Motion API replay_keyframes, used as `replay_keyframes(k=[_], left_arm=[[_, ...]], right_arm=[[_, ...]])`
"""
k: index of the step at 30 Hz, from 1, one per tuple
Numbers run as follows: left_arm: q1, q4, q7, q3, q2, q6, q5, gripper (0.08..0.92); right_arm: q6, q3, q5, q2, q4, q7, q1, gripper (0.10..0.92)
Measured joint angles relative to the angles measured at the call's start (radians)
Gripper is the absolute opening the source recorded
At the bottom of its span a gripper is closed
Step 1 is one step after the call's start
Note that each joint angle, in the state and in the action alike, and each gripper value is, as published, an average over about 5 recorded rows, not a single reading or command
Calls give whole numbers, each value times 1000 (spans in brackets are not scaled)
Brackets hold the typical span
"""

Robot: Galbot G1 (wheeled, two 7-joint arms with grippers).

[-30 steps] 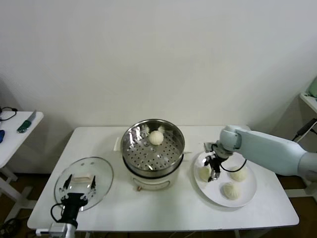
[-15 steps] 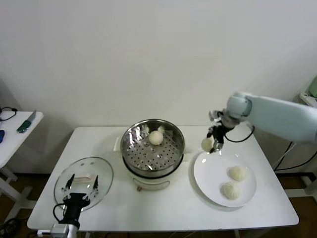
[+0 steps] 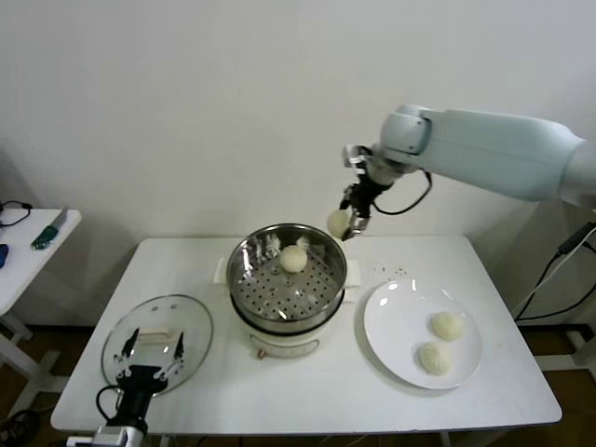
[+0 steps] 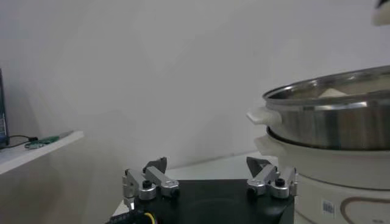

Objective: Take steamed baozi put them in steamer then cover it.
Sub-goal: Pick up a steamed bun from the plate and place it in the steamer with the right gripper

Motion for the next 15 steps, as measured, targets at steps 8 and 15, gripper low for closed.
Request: replay_keyframes(k=[8,15], left_arm=[[3,2,-1,-9,10,-8,2,823],[-10,11,0,-21,26,-10,-1,823]], right_arm=[[-27,17,43,174,-80,21,-52,718],[-40,28,39,286,-138,37,-131,718]])
